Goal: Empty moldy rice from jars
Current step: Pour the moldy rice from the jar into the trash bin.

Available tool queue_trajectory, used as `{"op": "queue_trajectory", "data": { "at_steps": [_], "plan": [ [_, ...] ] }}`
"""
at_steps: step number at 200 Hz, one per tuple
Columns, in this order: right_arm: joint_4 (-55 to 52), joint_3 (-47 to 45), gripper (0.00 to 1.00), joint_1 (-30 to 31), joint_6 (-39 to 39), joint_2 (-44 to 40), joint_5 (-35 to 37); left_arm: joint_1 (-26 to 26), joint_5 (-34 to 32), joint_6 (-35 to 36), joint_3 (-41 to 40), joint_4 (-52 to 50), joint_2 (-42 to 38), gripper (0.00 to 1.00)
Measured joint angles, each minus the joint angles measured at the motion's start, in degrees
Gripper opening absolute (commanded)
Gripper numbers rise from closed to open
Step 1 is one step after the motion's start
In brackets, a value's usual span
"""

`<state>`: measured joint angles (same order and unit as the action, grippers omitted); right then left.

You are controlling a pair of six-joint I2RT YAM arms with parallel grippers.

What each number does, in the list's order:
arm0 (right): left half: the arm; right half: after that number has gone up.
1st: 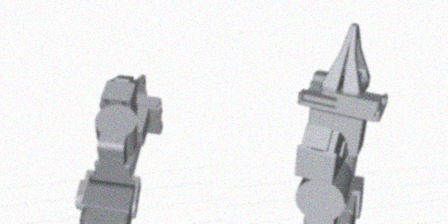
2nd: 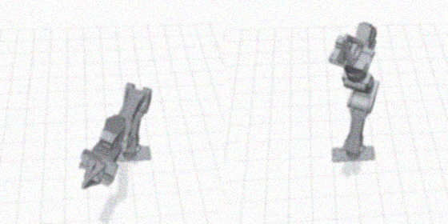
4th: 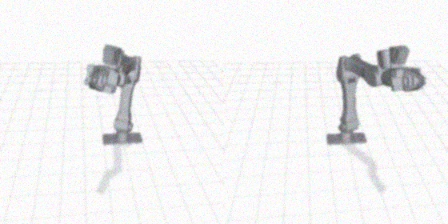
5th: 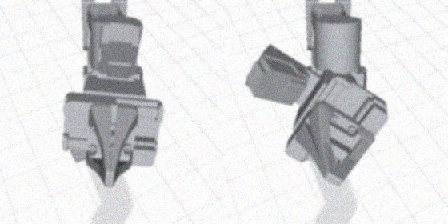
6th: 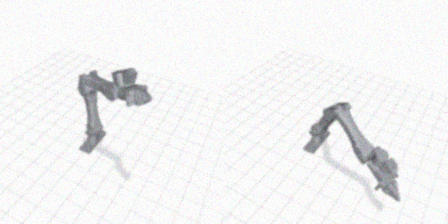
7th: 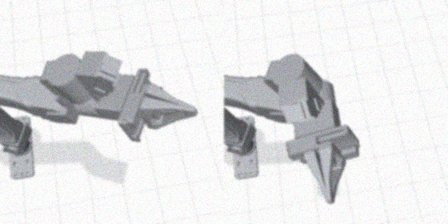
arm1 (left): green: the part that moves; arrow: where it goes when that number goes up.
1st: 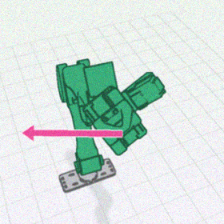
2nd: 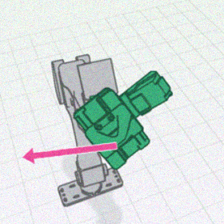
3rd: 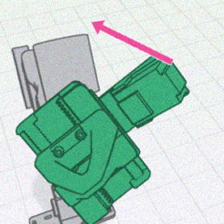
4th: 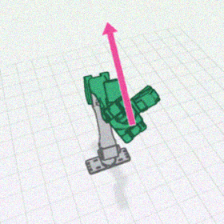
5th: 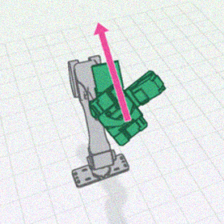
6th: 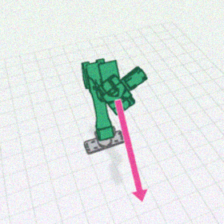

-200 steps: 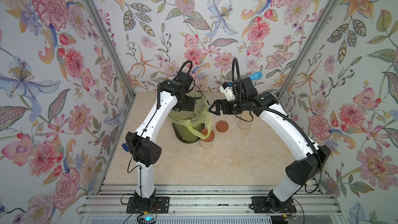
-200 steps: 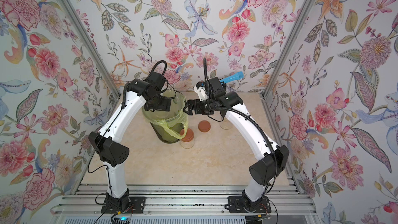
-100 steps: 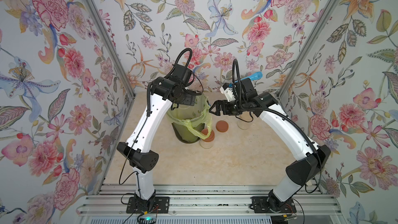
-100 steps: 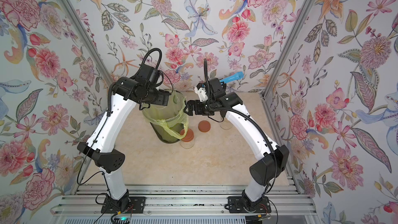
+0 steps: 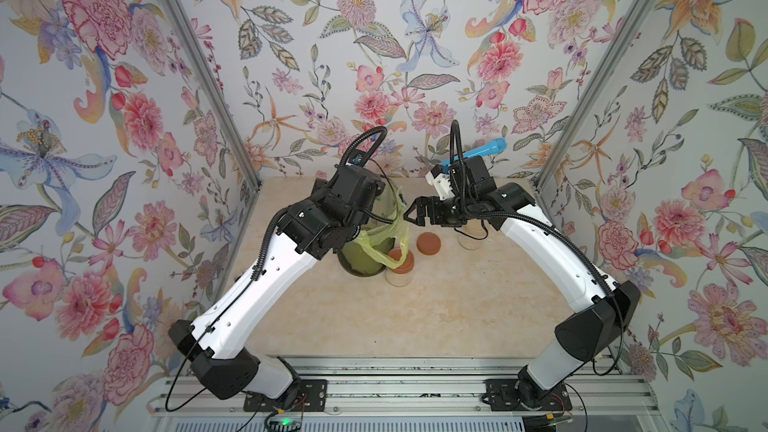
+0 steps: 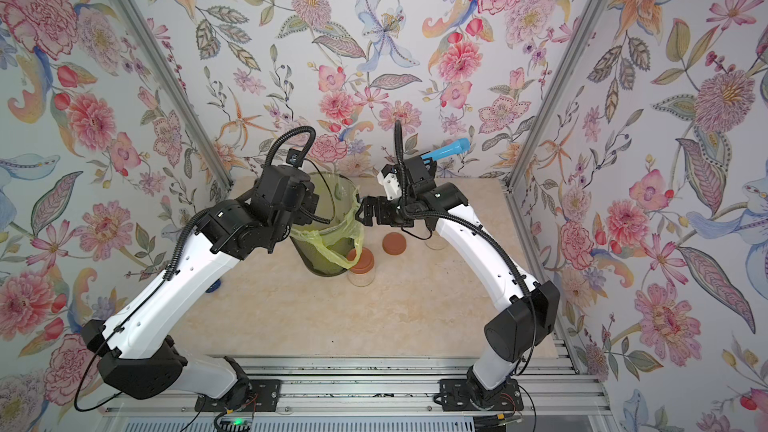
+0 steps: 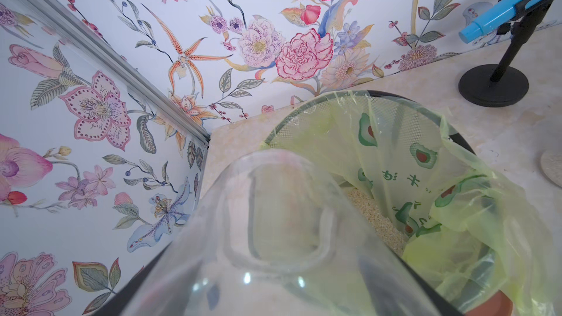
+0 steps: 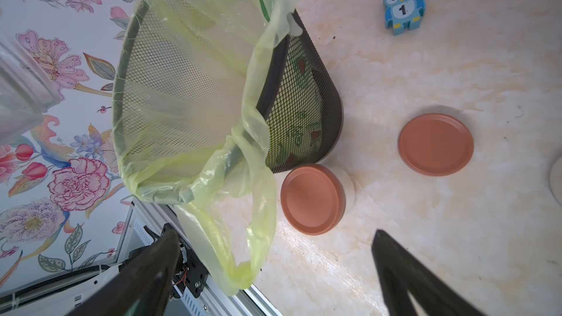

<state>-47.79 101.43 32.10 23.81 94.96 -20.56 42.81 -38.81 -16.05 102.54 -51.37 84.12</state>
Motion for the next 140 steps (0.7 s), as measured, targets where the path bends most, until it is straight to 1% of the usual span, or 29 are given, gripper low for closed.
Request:
{"op": "queue_trajectory", "data": {
  "at_steps": [40, 60, 73, 95, 119, 128, 140],
  "plan": [
    [0.39, -0.44, 1.00, 0.00, 0.55, -0.24, 0.17, 0.13, -0.35, 0.94, -0.26, 3.23, 1.01, 0.00],
    [0.59, -0.79, 1.00, 0.00, 0.70, -0.26, 0.22, 0.02, 2.51, 1.14, 3.04, 1.27, 2.54, 0.00],
    [0.59, -0.96, 1.00, 0.00, 0.72, -0.26, 0.20, -0.48, 6.03, 1.01, 7.78, -0.98, 4.90, 0.00],
    [0.63, -1.05, 1.00, 0.00, 0.72, -0.26, 0.24, -1.66, 13.27, 0.00, 18.53, -6.08, 10.86, 0.00],
    [0.98, -1.05, 1.00, 0.00, 0.74, -0.26, 0.22, -3.45, 21.55, -2.25, 30.51, -15.19, 18.82, 0.00],
    [0.98, -1.05, 1.00, 0.00, 0.74, -0.26, 0.22, -4.24, 25.07, -3.21, 32.37, -17.07, 20.81, 0.00],
    [1.01, -1.05, 1.00, -0.07, 0.92, -0.26, 0.22, -5.90, 30.05, -5.25, 32.28, -19.47, 22.03, 0.00]
  ]
}}
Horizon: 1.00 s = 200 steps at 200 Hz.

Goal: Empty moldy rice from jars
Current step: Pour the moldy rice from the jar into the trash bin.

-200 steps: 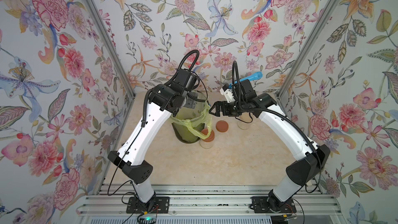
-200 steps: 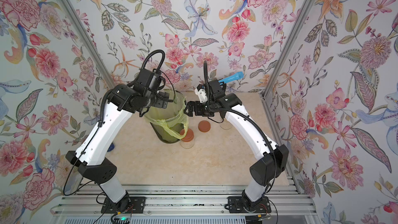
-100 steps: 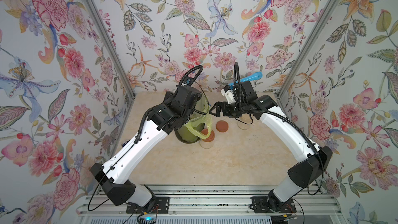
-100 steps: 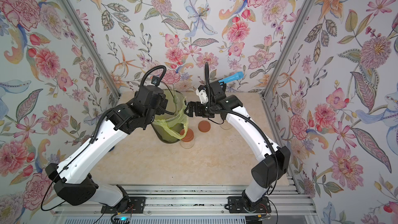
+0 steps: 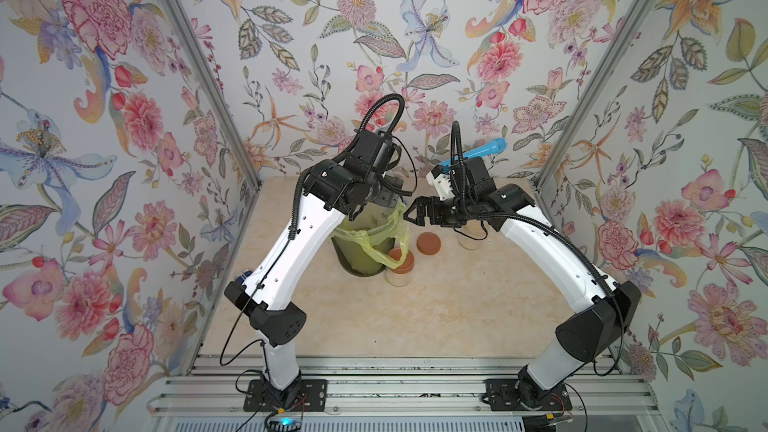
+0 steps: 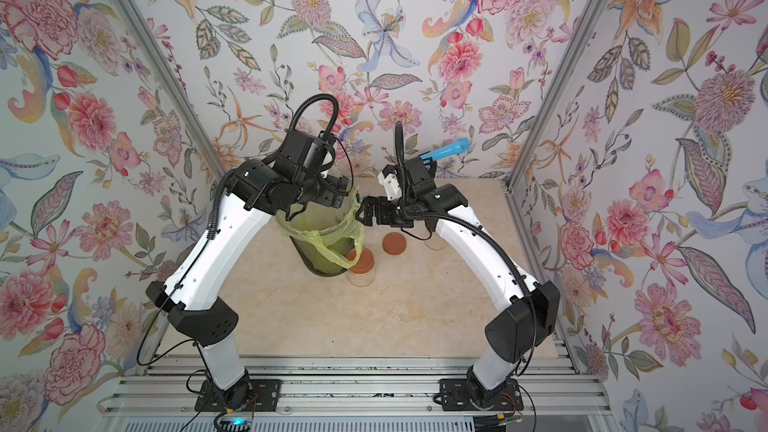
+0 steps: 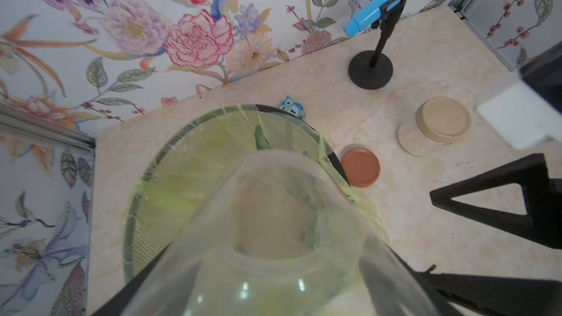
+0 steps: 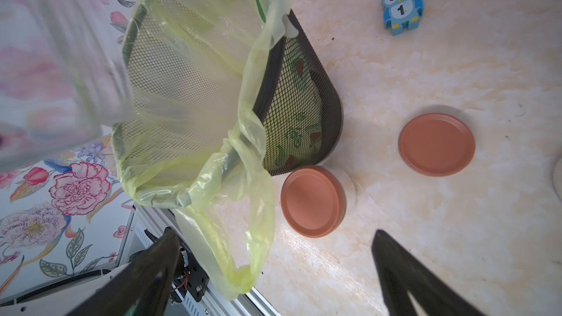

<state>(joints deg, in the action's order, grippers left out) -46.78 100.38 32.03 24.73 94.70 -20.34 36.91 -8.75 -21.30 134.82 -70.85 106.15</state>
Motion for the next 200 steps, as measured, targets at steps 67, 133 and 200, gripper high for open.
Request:
{"op": "queue_trajectory", "data": {
  "at_steps": [67, 133, 200],
  "plan": [
    [1.31, -1.73, 1.00, -0.63, 0.68, -0.22, -0.04, -8.48, 18.29, -8.37, 3.13, -5.86, 2.34, 0.00],
    [1.68, -1.73, 1.00, -0.63, 1.75, -1.07, -0.28, -13.44, 28.06, -11.34, -5.64, -0.04, -2.40, 0.00],
    [1.68, -1.81, 1.00, -0.61, 2.36, -2.21, -0.28, -24.81, 43.34, -27.26, -37.90, 24.50, -20.04, 0.00]
  ]
}}
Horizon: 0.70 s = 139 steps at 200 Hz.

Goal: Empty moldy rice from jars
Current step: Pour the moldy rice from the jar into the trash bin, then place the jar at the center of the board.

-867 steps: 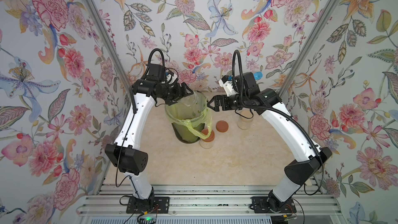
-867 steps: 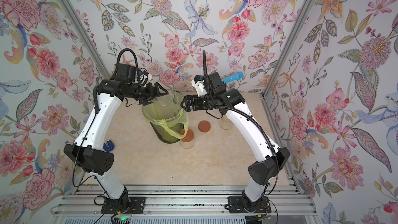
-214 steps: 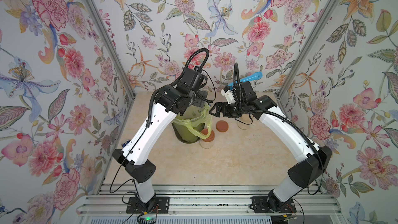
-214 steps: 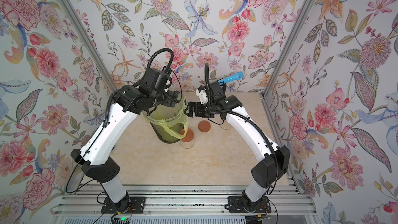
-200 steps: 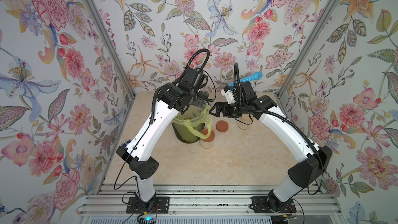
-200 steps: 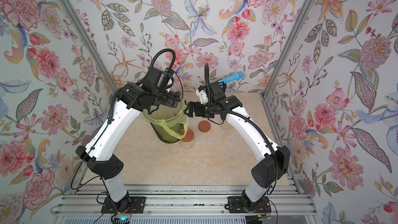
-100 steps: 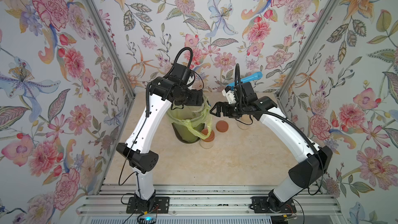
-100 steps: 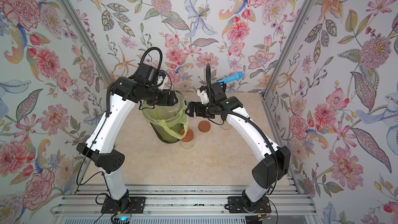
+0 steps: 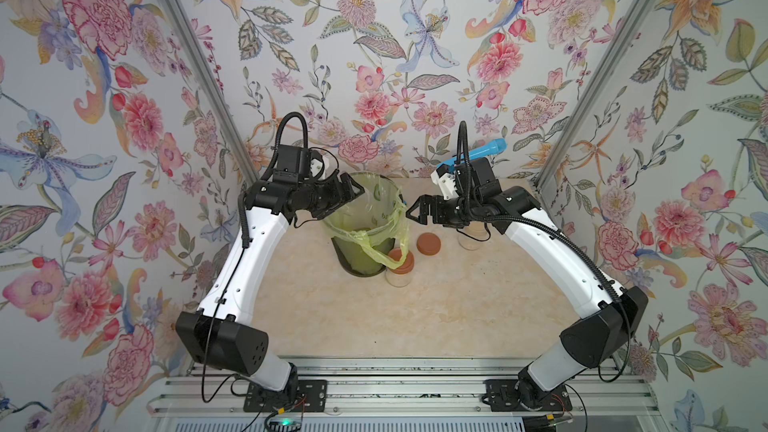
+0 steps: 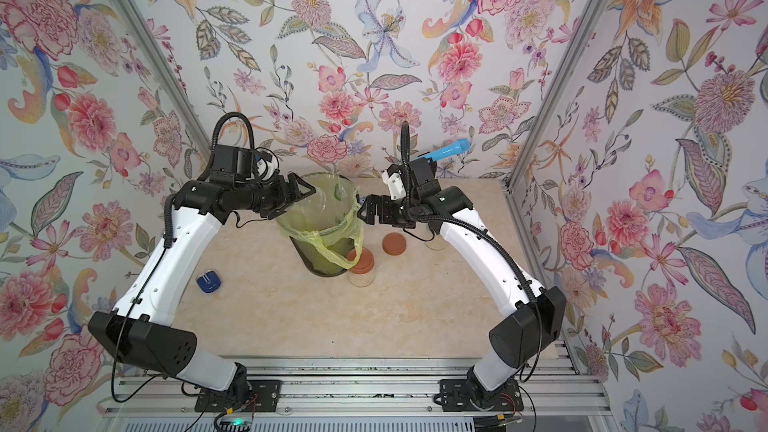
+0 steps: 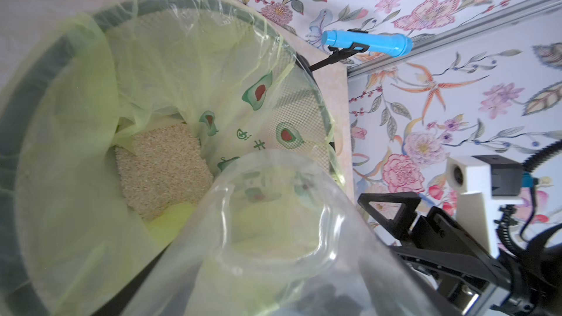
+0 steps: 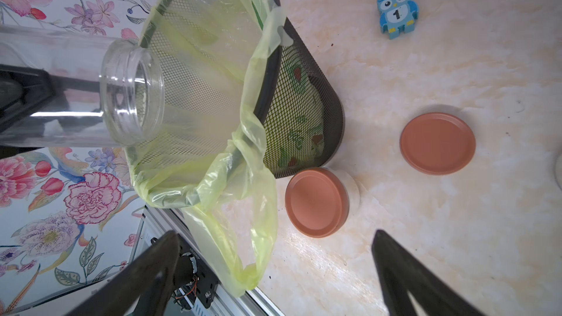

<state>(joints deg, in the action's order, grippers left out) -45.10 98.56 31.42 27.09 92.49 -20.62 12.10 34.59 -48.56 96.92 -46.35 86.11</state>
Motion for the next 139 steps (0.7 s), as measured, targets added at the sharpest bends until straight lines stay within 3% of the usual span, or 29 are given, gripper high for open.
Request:
{"op": "queue_trajectory", "data": {
  "at_steps": [71, 97, 121, 139],
  "plan": [
    [-0.02, -0.02, 1.00, 0.48, 0.20, -0.87, 0.00, -1.22, 6.16, -7.56, -5.44, 11.47, -4.35, 0.00],
    [0.00, -0.02, 1.00, 0.74, 0.39, -1.16, 0.02, -0.81, 1.29, 0.07, 8.94, -2.80, 2.82, 0.00],
    [0.26, -0.74, 1.00, 0.87, 0.44, -1.79, 0.04, 1.75, -10.05, 8.50, 25.97, -14.38, 11.56, 0.00],
    [0.37, -1.97, 1.00, 1.03, 0.46, -2.51, 0.07, 6.23, -18.95, 12.63, 31.19, -20.37, 14.43, 0.00]
  ]
}}
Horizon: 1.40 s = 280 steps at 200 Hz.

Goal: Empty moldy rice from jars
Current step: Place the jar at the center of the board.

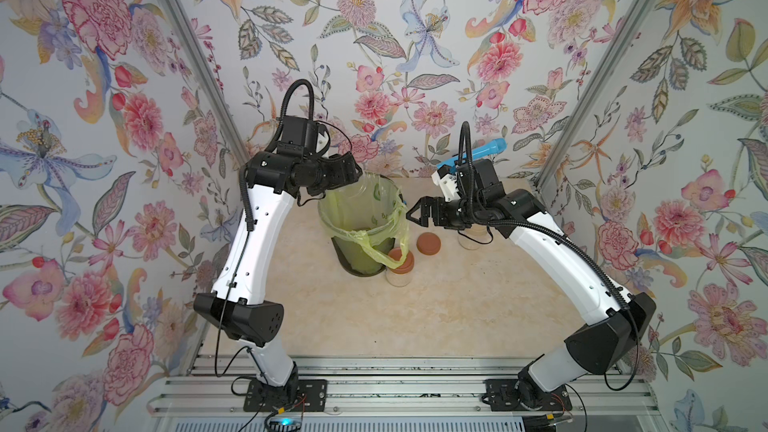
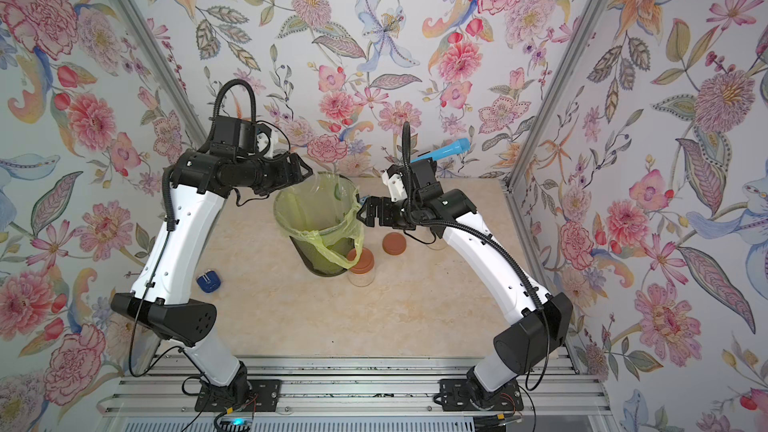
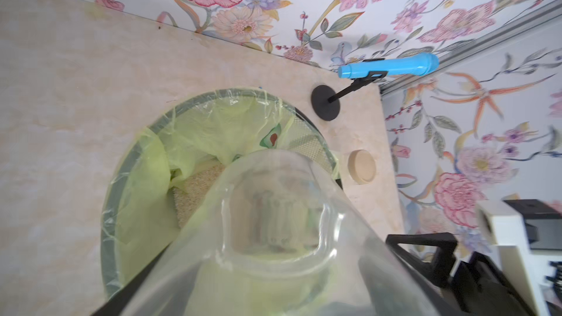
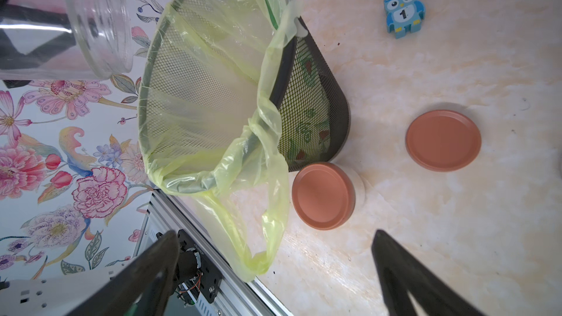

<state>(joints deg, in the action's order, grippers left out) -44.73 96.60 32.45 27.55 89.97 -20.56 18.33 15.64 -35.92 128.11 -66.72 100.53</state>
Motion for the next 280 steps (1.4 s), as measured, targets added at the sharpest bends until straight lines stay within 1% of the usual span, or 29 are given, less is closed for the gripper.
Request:
{"op": "queue_trajectory", "data": {
  "at_steps": [12, 36, 55, 68, 83, 99, 117, 145, 169, 188, 237, 280],
  "plan": [
    [0.00, -0.66, 1.00, 0.04, 0.09, -0.46, 0.17, 3.08, -3.50, 1.60, -1.57, -2.54, -0.13, 0.00],
    [0.02, -1.11, 1.00, 0.04, 0.31, -1.07, 0.46, 6.71, -6.29, 2.64, -6.27, -6.32, -0.17, 0.00],
    [0.02, -1.16, 1.00, 0.04, 0.42, -1.40, 0.66, 7.04, -9.09, 3.04, -6.21, -8.26, 0.61, 0.00],
    [0.02, -1.16, 1.00, 0.04, 0.52, -1.60, 0.66, 7.04, -10.64, 3.56, -4.26, -9.25, 1.18, 0.00],
    [0.02, -1.16, 1.00, 0.04, 1.03, -1.66, 0.61, 7.02, -11.72, 3.85, -2.86, -8.48, 1.09, 0.00],
    [0.02, -1.14, 1.00, 0.04, 1.84, -1.66, 0.50, 6.82, -11.78, 4.02, -3.23, -6.36, 0.09, 0.00],
    [-0.11, -0.68, 1.00, 0.04, 3.28, -1.66, -0.11, 6.43, -11.19, 4.02, -8.15, -0.90, -3.43, 0.00],
    [-0.13, 2.25, 1.00, 0.33, 6.67, -1.42, -1.77, 4.74, -9.27, 3.63, -19.67, 8.41, -12.24, 0.00],
    [0.07, 6.36, 1.00, 1.36, 10.23, -0.09, -3.65, 2.78, -6.14, 3.58, -28.65, 17.86, -19.61, 0.00],
    [0.07, 8.74, 1.00, 1.99, 13.03, 0.96, -5.01, 1.70, -3.06, 3.58, -34.73, 25.79, -23.58, 0.00],
    [0.02, 13.14, 1.00, 2.91, 20.48, 4.09, -7.58, -0.63, 4.96, 3.61, -47.06, 43.04, -28.13, 0.00],
    [-0.02, 15.82, 1.00, 4.04, 26.14, 5.81, -7.91, -1.36, 8.87, 4.04, -56.11, 55.98, -31.12, 0.00]
  ]
}}
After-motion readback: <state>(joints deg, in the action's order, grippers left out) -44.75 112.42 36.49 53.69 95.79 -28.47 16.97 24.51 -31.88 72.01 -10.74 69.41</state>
